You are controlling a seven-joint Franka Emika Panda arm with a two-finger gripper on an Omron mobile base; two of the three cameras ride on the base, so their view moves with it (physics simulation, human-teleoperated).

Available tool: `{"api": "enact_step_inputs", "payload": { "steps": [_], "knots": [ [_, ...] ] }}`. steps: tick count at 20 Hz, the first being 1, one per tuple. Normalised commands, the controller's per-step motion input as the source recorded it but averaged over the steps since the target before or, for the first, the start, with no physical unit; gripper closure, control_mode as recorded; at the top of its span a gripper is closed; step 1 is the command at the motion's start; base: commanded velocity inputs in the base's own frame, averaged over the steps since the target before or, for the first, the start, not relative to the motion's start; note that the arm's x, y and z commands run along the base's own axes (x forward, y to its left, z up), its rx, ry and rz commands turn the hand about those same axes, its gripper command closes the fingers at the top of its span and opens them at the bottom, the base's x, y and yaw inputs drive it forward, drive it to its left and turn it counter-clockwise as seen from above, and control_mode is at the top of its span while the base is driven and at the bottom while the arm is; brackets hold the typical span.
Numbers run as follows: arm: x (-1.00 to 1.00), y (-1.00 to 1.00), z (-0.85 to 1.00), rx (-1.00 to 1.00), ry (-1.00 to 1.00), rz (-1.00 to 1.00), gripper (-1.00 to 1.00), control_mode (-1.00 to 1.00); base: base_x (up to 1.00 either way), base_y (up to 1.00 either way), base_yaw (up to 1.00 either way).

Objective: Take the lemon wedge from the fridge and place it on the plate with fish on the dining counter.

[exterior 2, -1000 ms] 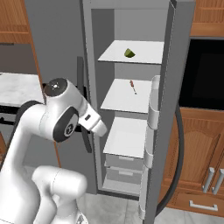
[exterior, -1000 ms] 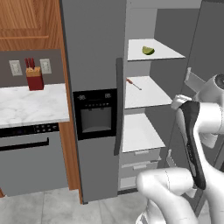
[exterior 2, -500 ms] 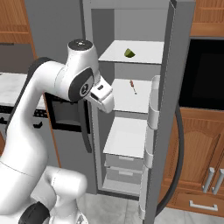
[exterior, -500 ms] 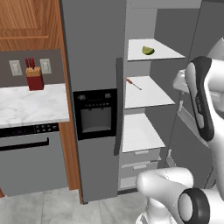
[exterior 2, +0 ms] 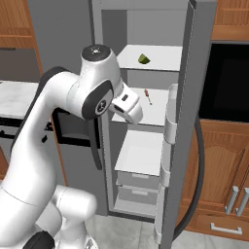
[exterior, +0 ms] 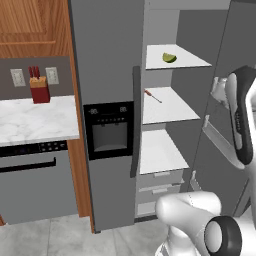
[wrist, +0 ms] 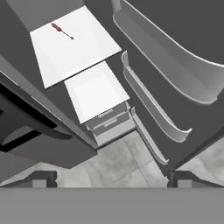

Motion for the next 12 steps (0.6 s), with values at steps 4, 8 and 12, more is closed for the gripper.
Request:
{"api": "enact_step_inputs", "payload": {
  "steps": [4, 8, 12],
  "knots": [
    [0.12, 0.0, 0.0, -0.03, -0.19, 0.0, -1.0, -1.0, 0.0, 0.0, 0.0],
    [0.42, 0.23, 0.03, 0.0, -0.02, 0.0, -1.0, -1.0, 0.0, 0.0, 0.0],
    [-0.05, 0.91, 0.03, -0.07, 0.09, 0.06, -1.0, -1.0, 0.0, 0.0, 0.0]
  ]
}}
